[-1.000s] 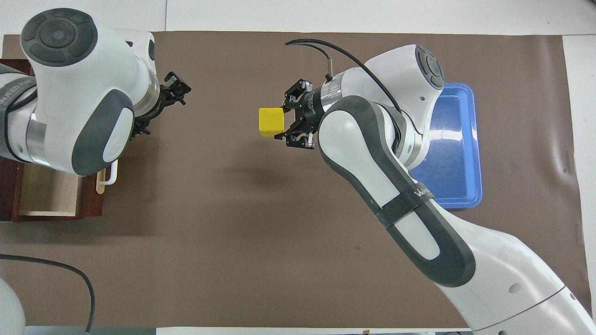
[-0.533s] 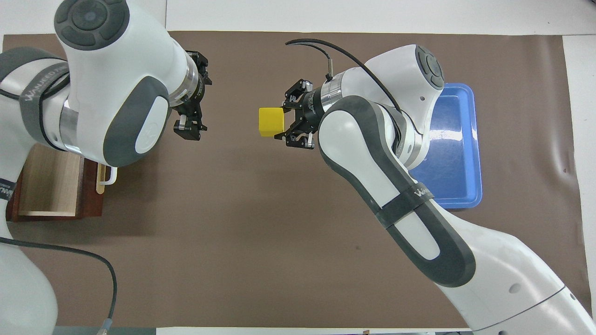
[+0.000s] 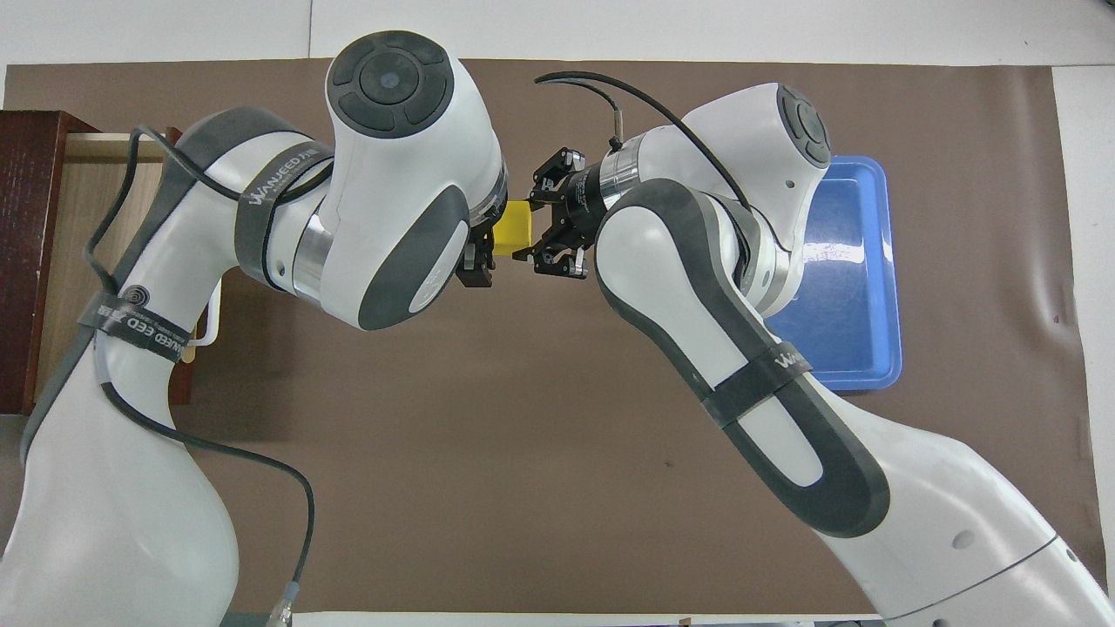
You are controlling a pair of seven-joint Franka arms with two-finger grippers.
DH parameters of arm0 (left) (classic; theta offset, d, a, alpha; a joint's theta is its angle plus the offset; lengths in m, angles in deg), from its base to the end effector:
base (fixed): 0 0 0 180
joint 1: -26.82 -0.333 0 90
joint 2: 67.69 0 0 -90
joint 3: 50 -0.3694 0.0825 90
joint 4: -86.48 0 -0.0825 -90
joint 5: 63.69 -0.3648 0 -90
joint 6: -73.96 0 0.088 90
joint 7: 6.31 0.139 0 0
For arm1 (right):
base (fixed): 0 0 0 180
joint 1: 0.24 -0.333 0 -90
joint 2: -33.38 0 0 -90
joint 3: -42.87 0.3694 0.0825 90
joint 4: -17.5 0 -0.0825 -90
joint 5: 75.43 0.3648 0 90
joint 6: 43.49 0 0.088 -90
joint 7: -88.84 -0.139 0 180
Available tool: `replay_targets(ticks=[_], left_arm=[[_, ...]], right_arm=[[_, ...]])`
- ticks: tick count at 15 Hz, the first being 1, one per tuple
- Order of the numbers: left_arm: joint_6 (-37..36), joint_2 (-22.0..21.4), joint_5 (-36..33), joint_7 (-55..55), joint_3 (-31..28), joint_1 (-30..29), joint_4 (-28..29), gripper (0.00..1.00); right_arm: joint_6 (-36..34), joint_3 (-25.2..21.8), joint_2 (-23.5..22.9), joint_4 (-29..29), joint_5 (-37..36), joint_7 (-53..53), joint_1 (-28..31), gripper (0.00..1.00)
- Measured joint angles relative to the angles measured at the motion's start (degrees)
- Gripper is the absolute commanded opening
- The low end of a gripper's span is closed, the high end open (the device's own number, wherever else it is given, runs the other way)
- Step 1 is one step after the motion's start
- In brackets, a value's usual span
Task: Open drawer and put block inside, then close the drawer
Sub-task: 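Grasp the block with the left gripper while the right gripper opens, then carry the block over the drawer with the left gripper while the right gripper withdraws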
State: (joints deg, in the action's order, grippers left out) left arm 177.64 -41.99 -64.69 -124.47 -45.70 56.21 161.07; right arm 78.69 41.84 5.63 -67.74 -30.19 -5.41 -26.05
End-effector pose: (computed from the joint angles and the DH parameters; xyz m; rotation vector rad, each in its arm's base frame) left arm 0.5930 -0.3796 0.5132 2.2750 2.0753 -0.0001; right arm 0.6408 0.3539 0.4507 -1.8019 1.8397 0.6936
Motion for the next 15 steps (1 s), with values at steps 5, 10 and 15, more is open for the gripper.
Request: replay_targets(ticks=[5, 10, 15], left_arm=[[-0.3, 0.1, -0.1, -1.8, -0.3, 0.8, -0.2, 1.0], [-0.4, 0.2, -0.3, -2.6, -0.3, 1.4, -0.2, 0.47], [-0.4, 0.2, -1.3, -2.7, -0.5, 1.6, -0.2, 0.0]], right_arm=[[0.0, 0.0, 0.0, 0.0, 0.0, 0.0, 0.0, 0.0], [0.0, 0.0, 0.0, 0.0, 0.0, 0.0, 0.0, 0.0], [-0.6, 0.1, -0.1, 0.0, -0.2, 0.1, -0.2, 0.0]])
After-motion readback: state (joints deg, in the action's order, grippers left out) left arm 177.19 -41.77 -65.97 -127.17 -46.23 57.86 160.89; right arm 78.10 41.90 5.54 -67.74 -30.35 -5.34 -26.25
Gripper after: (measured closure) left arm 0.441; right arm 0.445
